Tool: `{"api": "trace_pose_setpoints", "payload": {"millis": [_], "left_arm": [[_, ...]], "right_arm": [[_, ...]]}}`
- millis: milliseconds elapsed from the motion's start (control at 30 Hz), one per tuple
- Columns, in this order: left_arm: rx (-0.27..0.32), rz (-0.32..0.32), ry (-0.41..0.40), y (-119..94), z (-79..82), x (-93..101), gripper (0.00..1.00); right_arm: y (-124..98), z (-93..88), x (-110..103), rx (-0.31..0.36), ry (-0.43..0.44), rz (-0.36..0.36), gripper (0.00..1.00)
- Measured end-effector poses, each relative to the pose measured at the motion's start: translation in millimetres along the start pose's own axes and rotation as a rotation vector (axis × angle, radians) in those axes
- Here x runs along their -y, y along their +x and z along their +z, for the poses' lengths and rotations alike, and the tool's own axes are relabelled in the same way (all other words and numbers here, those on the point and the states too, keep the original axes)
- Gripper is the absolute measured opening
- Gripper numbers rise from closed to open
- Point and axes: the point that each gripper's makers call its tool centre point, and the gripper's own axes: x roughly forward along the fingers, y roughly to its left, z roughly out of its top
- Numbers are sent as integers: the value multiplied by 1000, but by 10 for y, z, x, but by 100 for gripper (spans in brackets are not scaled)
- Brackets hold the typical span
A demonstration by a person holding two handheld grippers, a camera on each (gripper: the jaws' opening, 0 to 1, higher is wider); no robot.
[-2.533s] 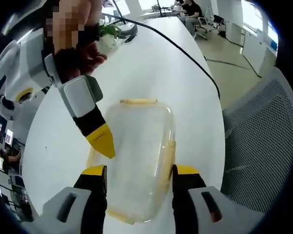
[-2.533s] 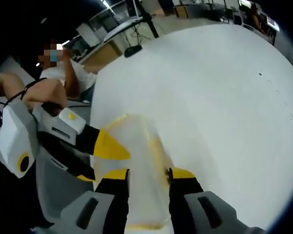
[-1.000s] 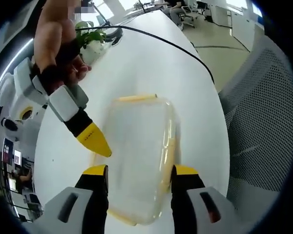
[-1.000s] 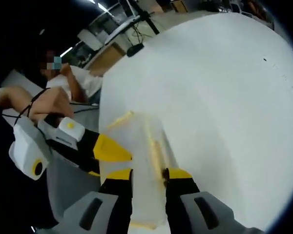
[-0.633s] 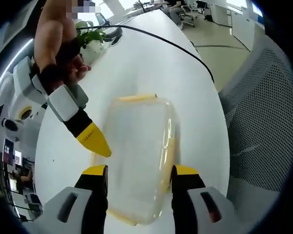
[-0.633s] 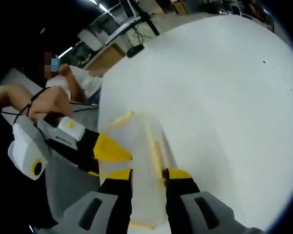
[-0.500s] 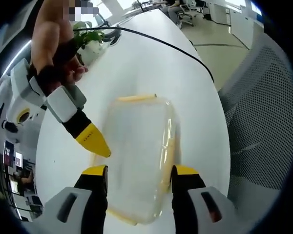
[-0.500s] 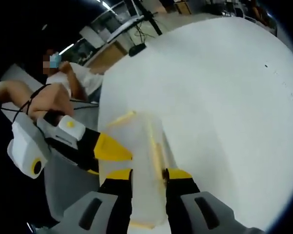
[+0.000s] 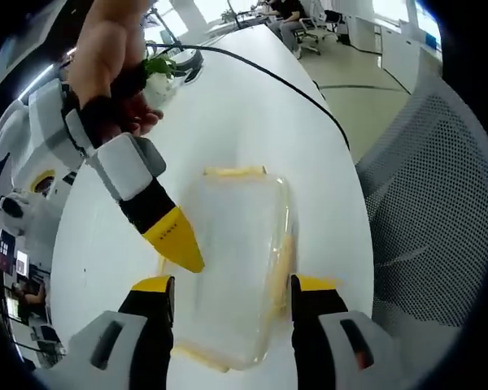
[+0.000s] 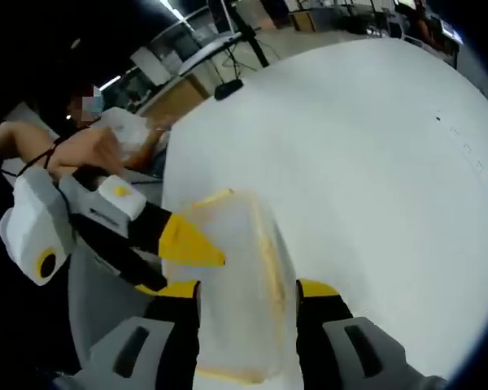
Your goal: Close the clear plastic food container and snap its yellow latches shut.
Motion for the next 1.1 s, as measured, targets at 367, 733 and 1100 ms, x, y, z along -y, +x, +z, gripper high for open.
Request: {"api": "trace_pose_setpoints", "payload": {"millis": [367, 733, 1100], "left_arm": [[-15, -55, -36, -79, -162, -66, 82], [0, -96, -35, -70, -151, -56, 90], [-41, -167, -32, -61, -293, -132, 90]], "right_arm": [[-110, -183, -102, -19, -47, -66, 65], [-96, -274, -230, -14, -86, -107, 74], [-65, -344, -255, -40, -165, -167, 79]]}}
